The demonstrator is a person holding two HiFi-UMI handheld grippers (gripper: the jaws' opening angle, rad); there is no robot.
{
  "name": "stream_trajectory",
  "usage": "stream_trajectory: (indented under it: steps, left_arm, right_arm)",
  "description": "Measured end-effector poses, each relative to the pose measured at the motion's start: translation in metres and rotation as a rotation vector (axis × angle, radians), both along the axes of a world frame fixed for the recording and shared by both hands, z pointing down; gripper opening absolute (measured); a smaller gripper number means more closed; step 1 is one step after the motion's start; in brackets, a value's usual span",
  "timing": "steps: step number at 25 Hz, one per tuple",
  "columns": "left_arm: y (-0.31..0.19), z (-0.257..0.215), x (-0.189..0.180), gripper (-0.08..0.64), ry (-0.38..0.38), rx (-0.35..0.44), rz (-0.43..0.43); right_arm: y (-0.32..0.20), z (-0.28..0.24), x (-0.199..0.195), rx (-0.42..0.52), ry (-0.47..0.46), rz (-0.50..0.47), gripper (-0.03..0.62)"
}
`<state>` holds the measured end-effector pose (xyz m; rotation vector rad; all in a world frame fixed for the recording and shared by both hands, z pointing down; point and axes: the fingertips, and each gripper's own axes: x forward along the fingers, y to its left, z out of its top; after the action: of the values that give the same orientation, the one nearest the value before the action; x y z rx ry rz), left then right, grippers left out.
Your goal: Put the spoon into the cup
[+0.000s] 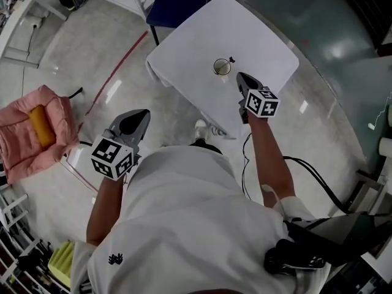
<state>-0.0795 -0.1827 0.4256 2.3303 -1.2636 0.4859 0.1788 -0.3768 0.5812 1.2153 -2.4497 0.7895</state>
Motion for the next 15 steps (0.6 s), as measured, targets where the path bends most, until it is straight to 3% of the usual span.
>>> stream_trajectory:
  steps: [9, 15]
  left_arm:
    - [0.063, -0.01, -0.026, 0.01, 0.051, 0.056, 0.078]
    - [0.116, -0.007, -0.049, 0.009, 0.083, 0.046, 0.119]
  right_arm:
    - [0.164, -0.032, -0.071, -0.025, 0.03, -0.155, 0.008]
    - [0.244, -0.057, -0.126, 0.001, 0.013, -0.23, 0.008]
